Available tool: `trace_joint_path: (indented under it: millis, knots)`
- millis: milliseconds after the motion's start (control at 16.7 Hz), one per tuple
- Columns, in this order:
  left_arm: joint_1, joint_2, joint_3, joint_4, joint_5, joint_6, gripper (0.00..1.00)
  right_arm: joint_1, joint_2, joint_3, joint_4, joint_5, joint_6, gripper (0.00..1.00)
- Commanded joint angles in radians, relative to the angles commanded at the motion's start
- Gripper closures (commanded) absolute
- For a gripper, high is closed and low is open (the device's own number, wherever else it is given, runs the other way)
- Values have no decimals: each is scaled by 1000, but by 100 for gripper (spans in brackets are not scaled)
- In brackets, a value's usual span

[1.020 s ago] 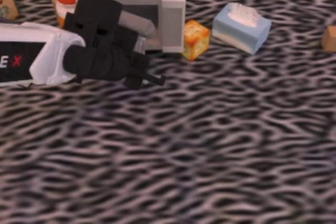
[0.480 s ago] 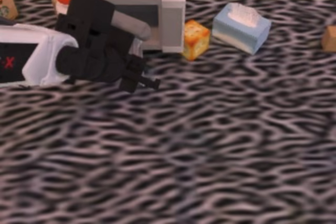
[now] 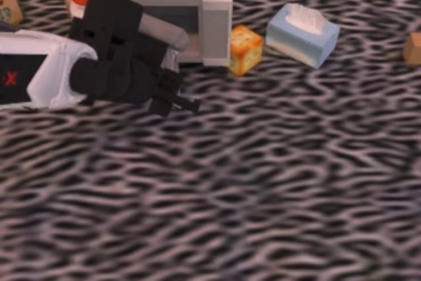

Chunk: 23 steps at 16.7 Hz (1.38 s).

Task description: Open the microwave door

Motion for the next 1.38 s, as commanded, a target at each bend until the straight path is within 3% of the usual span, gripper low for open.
trace_joint_path:
  millis: [720, 1380]
  knots:
    - [0, 0, 0, 0, 0, 0, 100, 0, 0, 0, 0, 0, 0, 0]
    - [36, -25, -29, -10, 69, 84, 100, 0, 0, 0, 0, 0, 0, 0]
